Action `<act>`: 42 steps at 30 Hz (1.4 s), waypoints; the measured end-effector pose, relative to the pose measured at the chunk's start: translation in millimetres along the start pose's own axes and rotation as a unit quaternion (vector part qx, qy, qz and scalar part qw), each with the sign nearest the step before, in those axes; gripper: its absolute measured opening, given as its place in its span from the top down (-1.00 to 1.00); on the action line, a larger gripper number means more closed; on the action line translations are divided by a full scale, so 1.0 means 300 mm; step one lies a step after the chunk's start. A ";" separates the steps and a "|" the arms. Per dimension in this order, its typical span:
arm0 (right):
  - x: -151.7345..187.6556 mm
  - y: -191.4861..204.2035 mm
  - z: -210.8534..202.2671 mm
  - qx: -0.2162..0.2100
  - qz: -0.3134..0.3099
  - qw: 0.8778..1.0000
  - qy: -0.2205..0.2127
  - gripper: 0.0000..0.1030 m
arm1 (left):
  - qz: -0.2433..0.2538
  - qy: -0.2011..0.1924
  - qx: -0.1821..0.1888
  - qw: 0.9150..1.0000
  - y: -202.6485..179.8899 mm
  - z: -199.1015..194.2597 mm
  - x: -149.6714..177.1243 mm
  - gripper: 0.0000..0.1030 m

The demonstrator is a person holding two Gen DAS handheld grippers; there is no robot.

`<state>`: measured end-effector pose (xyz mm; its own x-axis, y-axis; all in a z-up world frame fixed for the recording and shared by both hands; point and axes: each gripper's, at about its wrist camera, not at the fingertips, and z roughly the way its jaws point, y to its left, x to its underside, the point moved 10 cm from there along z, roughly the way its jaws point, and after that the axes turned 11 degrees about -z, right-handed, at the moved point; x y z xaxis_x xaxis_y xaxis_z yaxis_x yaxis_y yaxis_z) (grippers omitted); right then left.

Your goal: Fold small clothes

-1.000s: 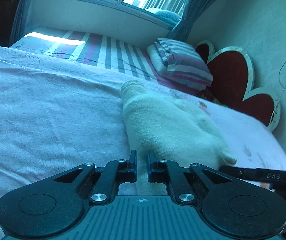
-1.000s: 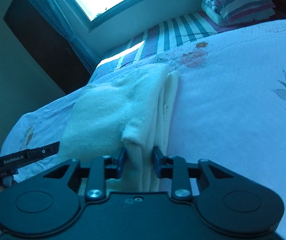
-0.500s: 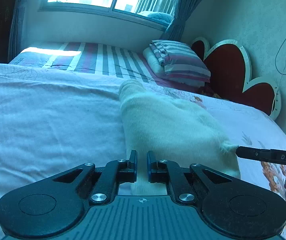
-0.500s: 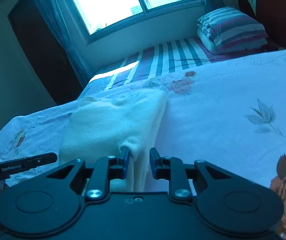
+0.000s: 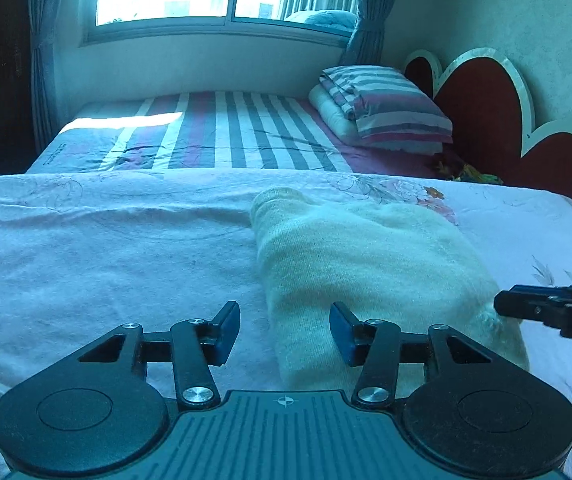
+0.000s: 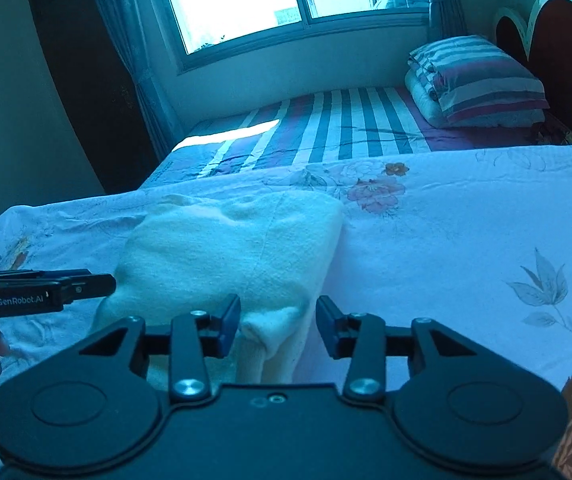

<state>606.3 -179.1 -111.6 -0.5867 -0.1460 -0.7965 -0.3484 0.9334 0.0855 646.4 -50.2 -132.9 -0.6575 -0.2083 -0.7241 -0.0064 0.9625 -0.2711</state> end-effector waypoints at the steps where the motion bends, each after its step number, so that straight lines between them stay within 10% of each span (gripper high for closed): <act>1: 0.008 0.014 -0.030 -0.008 -0.001 1.000 -0.004 0.18 | -0.002 0.002 0.001 1.000 0.005 -0.014 0.014 0.04; 20: 0.262 0.109 -0.107 -0.024 -0.003 0.998 0.066 0.16 | 0.002 0.050 0.016 0.999 0.004 -0.128 0.277 0.03; 22: 0.266 0.096 -0.123 -0.034 0.005 0.997 0.070 0.15 | 0.012 0.045 0.020 0.999 0.022 -0.166 0.311 -0.19; 28: 0.140 -0.004 -0.160 -0.071 0.082 0.994 0.009 0.10 | -0.042 0.024 0.075 0.996 0.090 -0.175 0.192 -0.20; 33: 0.094 -0.117 -0.052 -0.118 0.200 0.973 -0.005 -0.44 | -0.145 0.076 0.167 0.972 0.117 -0.003 0.110 -0.20; 42: 0.117 -0.120 0.076 -0.214 0.234 0.948 0.028 -0.21 | -0.188 0.133 0.247 0.941 0.088 0.122 0.122 -0.19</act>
<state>615.0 -210.2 -156.3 -0.7833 0.2234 -0.5802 -0.2981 0.6840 0.6658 649.7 -38.8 -189.8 -0.8442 -0.4041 -0.3522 0.0316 0.6185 -0.7852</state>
